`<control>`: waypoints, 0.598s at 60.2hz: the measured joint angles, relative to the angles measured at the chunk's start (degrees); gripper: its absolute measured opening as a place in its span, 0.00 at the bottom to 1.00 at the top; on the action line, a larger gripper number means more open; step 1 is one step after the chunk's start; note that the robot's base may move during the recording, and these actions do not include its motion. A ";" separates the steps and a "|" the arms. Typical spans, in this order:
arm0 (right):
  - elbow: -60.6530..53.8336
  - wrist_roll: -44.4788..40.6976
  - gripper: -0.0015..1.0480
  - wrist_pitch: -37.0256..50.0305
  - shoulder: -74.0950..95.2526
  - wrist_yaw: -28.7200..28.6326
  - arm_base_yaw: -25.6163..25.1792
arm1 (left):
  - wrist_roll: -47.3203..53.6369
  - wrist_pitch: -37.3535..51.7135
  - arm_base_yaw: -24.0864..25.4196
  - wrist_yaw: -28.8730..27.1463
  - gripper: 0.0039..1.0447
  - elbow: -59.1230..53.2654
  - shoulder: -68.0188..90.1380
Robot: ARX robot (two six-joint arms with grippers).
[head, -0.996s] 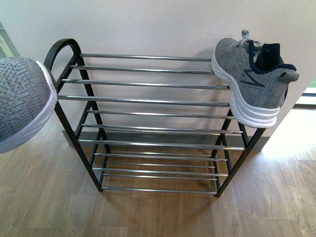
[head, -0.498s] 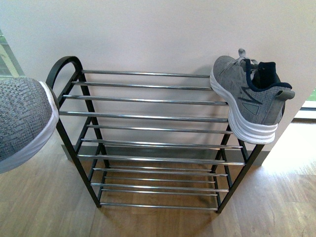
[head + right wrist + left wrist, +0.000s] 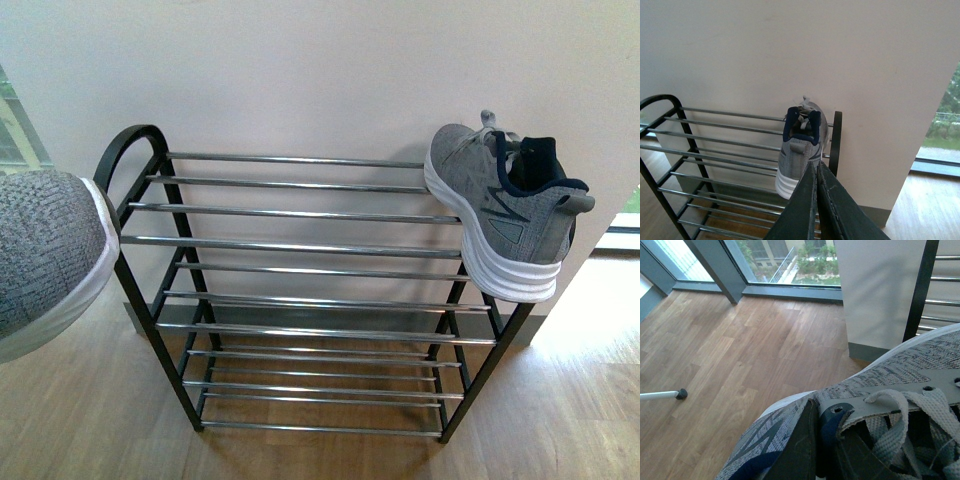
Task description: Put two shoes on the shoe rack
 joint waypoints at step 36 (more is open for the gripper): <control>0.02 0.00 0.02 -17.64 -17.22 0.02 0.07 | 0.00 0.00 0.00 0.04 0.01 0.00 0.00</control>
